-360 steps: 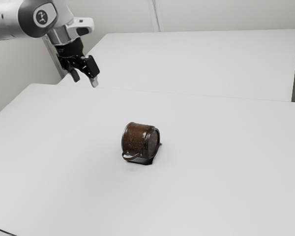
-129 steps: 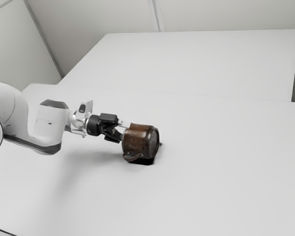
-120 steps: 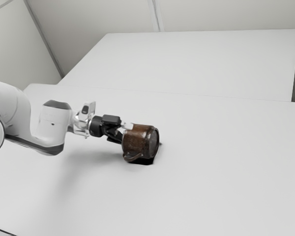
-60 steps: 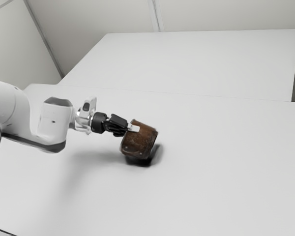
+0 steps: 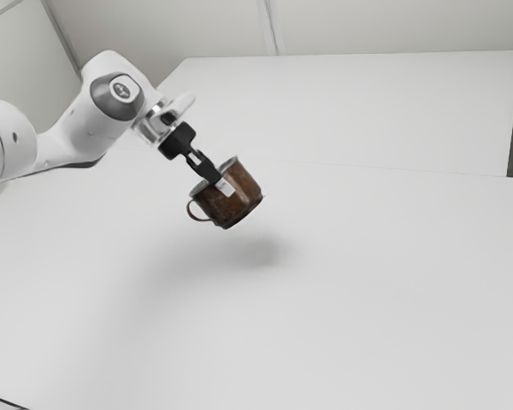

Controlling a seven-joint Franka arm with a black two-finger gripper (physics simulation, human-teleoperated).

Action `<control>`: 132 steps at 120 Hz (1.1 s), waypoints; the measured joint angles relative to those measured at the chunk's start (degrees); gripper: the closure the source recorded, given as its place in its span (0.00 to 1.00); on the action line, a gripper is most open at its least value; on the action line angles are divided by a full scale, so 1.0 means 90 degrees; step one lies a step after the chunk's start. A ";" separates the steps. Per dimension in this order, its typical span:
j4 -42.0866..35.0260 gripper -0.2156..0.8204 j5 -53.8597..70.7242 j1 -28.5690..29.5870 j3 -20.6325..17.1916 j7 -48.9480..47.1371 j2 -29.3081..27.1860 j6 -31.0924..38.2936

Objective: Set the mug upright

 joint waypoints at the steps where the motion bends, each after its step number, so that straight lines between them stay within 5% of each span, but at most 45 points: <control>1: 0.0012 0.95 0.0154 0.0004 -0.0036 -0.0036 0.0002 0.0026; 30: -0.0552 0.95 0.3261 -0.0113 -0.0556 -0.1572 -0.0411 0.0753; 57: -0.1834 0.96 0.4108 -0.0096 -0.0632 -0.3064 -0.0492 0.1614; 82: -0.2018 0.96 0.4485 -0.0124 -0.0696 -0.4097 -0.0428 0.2378; 108: -0.2094 0.52 0.4519 -0.0139 -0.0710 -0.4814 -0.0361 0.2728; 132: -0.2028 0.33 0.4501 -0.0131 -0.0714 -0.5275 -0.0505 0.2789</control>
